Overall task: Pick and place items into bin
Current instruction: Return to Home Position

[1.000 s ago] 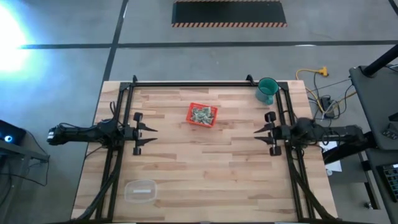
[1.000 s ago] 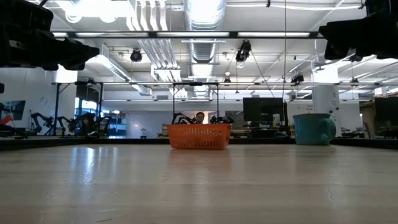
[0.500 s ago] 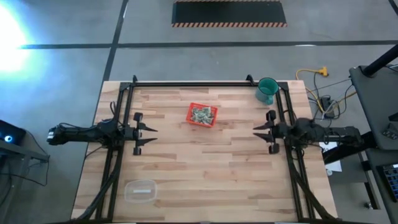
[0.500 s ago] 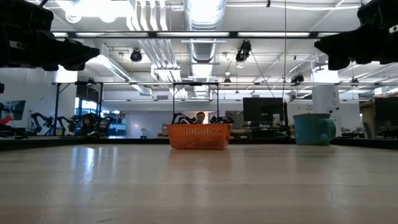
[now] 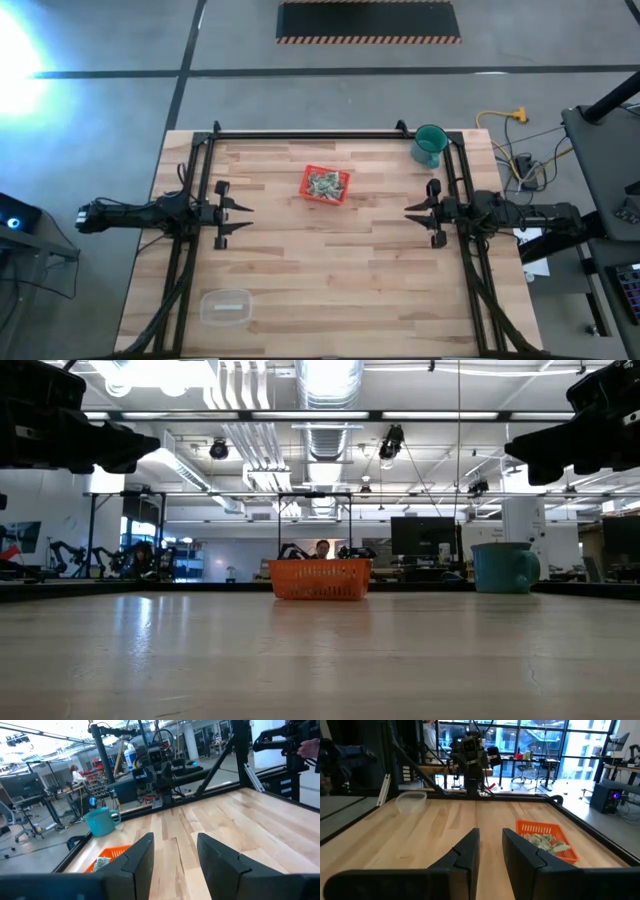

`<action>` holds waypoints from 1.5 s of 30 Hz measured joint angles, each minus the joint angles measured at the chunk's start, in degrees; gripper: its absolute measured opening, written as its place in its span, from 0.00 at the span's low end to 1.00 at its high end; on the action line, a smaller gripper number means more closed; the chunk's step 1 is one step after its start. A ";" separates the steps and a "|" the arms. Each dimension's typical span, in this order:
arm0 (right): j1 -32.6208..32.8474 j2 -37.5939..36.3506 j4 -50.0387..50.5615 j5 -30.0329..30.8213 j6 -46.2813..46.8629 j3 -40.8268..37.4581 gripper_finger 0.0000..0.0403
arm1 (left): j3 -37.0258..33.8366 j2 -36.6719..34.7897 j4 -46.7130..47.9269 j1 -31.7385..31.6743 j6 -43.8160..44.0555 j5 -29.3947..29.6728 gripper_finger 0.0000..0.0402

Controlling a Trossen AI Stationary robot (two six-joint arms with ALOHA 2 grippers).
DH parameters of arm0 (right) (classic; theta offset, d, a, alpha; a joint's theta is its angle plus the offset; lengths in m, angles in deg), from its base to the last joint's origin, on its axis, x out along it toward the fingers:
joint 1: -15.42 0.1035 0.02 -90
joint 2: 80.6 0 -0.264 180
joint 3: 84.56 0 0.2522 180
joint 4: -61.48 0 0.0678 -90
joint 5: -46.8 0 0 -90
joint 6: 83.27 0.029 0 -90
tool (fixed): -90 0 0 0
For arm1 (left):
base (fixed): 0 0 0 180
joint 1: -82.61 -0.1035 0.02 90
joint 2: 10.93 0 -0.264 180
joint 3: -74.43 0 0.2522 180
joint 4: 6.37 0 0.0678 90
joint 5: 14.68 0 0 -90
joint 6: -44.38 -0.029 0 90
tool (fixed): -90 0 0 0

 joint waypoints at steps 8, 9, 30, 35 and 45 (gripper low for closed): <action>0.00 -0.06 0.02 0.01 -0.01 0.00 0.20 | -0.02 -0.02 0.00 -0.04 -0.02 -0.11 0.34; 0.00 -0.06 0.02 0.00 -0.01 0.00 0.20 | -0.02 -0.03 -0.04 -0.04 -0.02 -0.11 0.34; 0.00 -0.06 0.02 0.02 -0.02 -0.02 0.17 | -0.04 0.43 0.00 -0.04 -0.04 -0.06 0.34; 0.00 -0.06 0.00 0.02 -0.03 -0.02 0.19 | -0.04 0.48 -0.02 -0.04 -0.04 0.00 0.34; 0.00 -0.06 0.02 0.02 -0.04 -0.04 0.21 | -0.04 0.48 -0.02 -0.04 -0.07 0.02 0.34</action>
